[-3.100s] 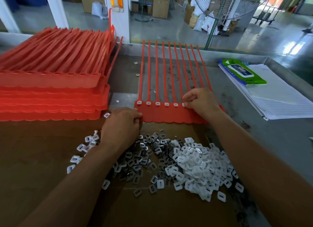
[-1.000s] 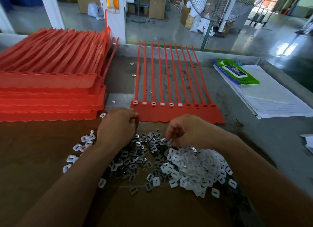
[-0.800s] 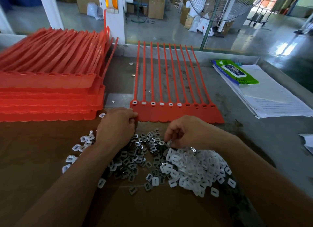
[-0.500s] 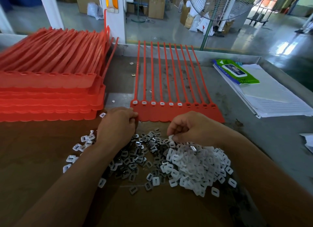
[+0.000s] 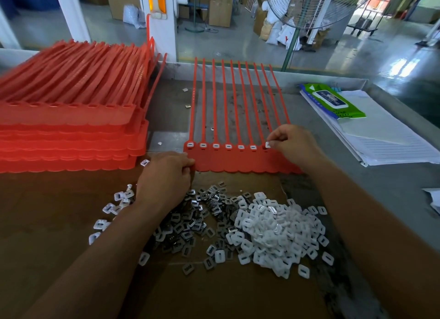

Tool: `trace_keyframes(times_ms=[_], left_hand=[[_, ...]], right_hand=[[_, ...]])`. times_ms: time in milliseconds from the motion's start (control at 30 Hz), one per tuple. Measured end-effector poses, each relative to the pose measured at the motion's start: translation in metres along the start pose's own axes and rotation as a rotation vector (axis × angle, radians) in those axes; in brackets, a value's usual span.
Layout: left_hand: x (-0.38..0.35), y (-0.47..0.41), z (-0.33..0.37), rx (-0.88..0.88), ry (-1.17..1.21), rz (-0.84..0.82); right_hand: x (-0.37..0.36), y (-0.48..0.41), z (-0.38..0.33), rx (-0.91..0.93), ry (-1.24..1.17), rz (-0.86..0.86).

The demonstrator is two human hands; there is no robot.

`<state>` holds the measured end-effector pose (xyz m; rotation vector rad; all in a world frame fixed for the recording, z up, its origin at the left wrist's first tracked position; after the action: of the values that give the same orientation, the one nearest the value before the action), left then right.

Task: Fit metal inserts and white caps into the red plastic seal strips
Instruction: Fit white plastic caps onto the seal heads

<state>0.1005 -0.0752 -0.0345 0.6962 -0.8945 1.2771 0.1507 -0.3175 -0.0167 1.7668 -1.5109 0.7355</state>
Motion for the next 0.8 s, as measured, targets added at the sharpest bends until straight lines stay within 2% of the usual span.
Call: trace_keyframes(times_ms=[800], left_hand=[[0.000,0.000,0.001,-0.004,-0.008,0.003]], right_hand=[[-0.012,-0.016,0.011,-0.033,0.025,-0.067]])
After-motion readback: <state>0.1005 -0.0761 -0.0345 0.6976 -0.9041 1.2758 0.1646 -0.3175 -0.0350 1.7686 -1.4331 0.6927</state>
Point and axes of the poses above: each hand's wrist, its own y-axis away from the middle knuckle, its own x-axis out of the back of the hand, z = x × y, the point moved 10 cm from there along -y, towards the middle knuckle, and after that the axes turned 15 degrees about -z, right-handed, at the moved point
